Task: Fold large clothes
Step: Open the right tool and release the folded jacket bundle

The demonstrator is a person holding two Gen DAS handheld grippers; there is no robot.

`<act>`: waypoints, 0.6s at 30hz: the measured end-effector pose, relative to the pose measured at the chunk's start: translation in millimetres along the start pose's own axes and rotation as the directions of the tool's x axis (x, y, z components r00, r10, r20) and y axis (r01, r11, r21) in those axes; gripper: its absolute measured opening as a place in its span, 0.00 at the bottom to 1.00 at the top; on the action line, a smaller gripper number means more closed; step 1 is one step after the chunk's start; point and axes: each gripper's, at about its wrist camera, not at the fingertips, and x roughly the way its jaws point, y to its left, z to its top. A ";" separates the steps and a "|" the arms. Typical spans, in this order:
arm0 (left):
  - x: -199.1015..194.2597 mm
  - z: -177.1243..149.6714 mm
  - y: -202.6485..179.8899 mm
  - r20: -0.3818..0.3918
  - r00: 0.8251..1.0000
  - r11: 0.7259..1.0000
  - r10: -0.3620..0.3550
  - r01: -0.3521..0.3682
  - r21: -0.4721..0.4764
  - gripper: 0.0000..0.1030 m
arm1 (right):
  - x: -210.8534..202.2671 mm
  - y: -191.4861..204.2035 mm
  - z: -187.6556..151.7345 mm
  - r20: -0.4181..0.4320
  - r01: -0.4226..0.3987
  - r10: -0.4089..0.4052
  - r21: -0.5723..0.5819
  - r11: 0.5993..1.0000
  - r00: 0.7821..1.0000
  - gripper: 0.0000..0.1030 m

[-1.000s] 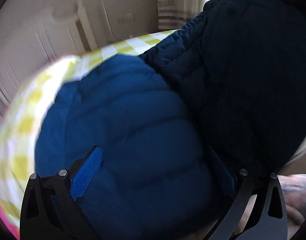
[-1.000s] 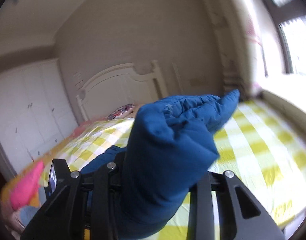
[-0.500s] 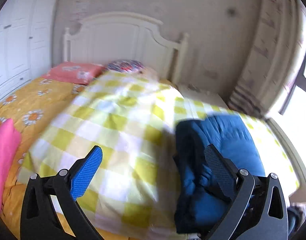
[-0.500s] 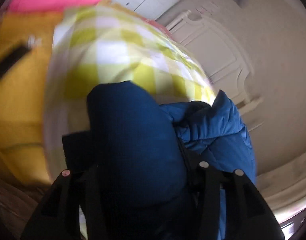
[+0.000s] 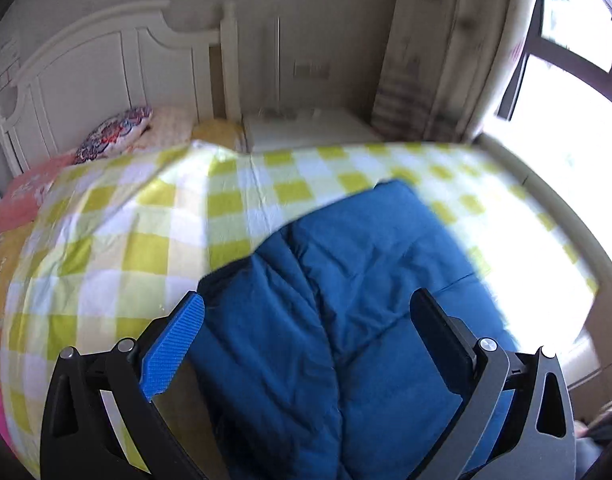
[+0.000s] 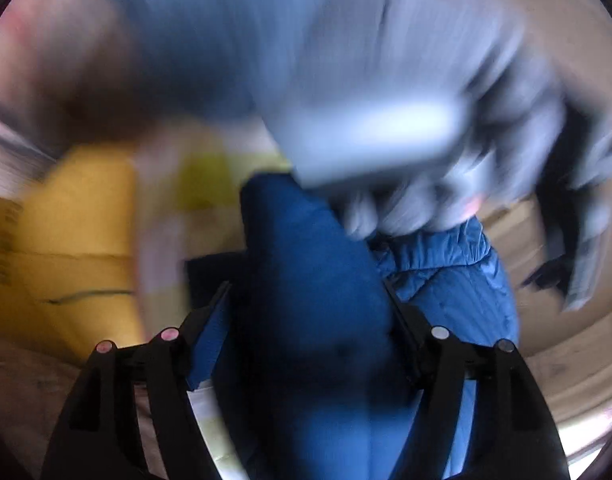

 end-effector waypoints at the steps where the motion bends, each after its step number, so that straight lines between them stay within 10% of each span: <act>1: 15.6 -3.7 -2.3 -0.033 0.998 0.998 0.048 -0.047 0.031 0.96 | -14.6 -9.5 -5.6 0.031 -0.055 0.053 0.041 0.998 0.998 0.68; 9: 37.8 -52.8 34.8 0.044 0.999 0.990 0.028 -0.021 -0.142 0.96 | -55.1 -110.3 -60.6 0.157 -0.144 0.082 0.432 0.890 0.984 0.61; 18: 29.2 -61.6 39.1 0.071 0.995 0.983 0.073 -0.060 -0.174 0.96 | -25.7 -119.7 -80.7 0.092 -0.198 0.175 0.395 0.897 0.980 0.61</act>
